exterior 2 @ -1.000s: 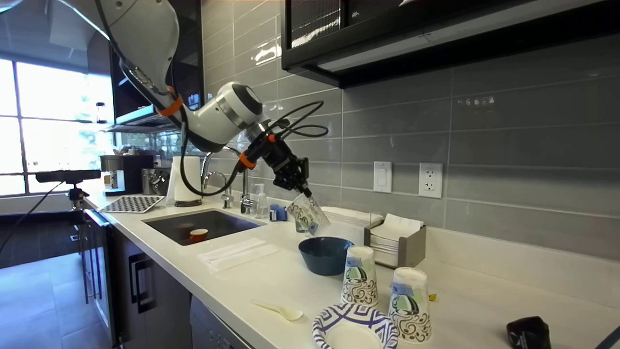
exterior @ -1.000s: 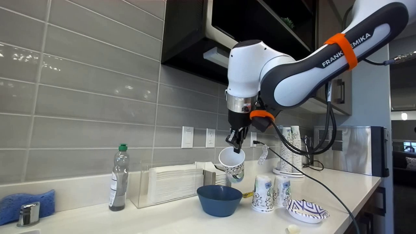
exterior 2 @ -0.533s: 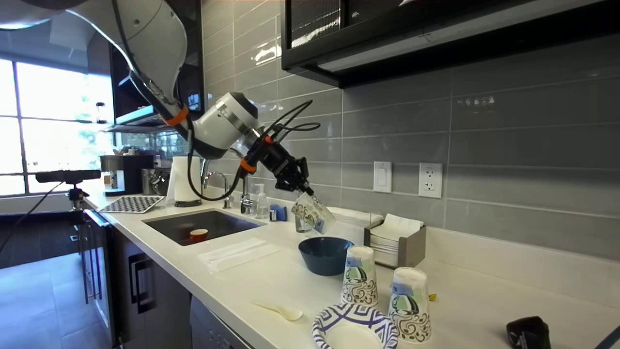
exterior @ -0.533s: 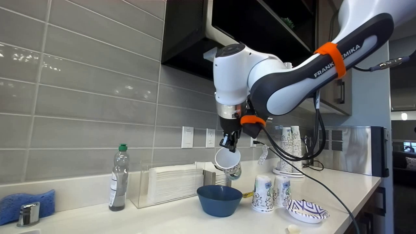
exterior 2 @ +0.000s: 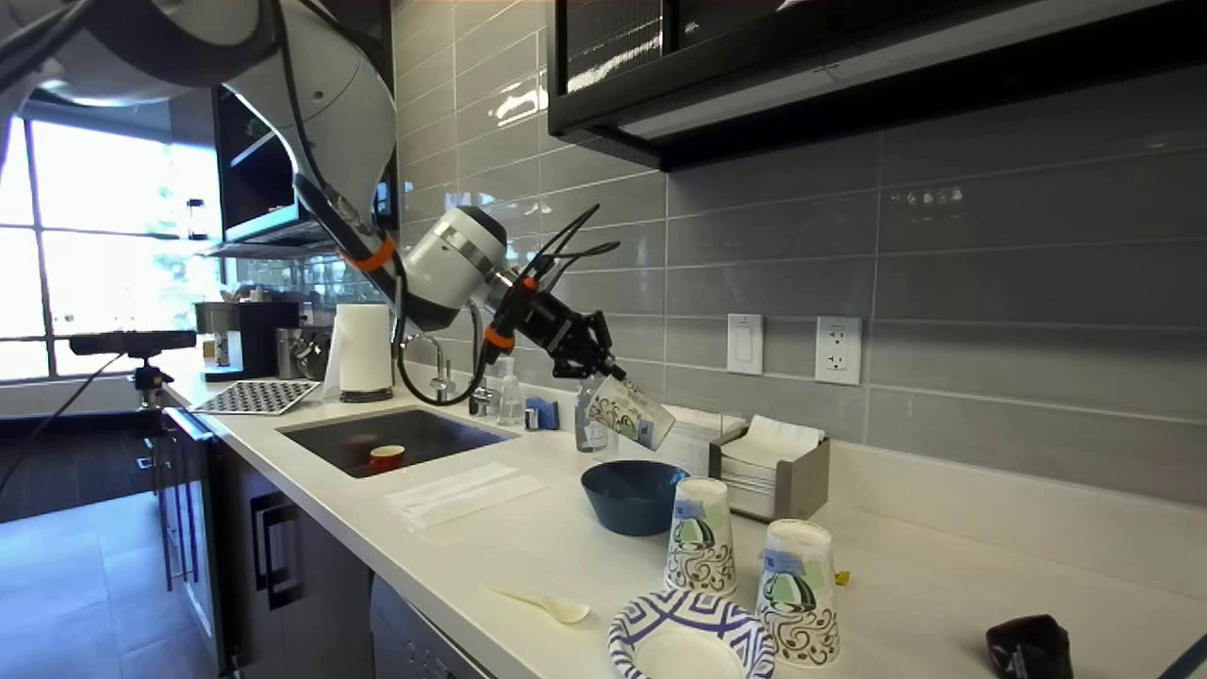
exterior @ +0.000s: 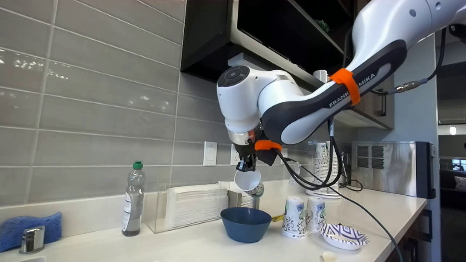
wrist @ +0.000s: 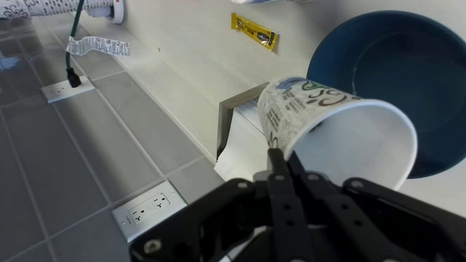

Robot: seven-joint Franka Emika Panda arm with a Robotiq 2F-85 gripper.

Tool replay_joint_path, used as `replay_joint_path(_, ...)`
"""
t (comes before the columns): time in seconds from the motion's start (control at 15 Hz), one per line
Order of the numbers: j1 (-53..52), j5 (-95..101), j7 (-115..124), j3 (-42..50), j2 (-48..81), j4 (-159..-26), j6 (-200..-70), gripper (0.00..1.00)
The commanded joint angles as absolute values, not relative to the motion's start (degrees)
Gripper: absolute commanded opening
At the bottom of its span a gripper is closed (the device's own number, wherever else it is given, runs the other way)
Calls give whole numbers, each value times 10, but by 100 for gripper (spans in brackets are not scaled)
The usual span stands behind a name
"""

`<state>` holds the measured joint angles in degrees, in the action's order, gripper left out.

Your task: Pour the contents from the first left cup into the bowl

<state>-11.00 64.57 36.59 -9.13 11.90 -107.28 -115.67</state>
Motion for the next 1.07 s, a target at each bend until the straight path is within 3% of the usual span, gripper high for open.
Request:
replay_joint_path(0.0,-130,693,389,-84,155,-1037,-1109,1)
replay_joint_path(1.0,-170,781,505,-98,195,-1035,-929,1)
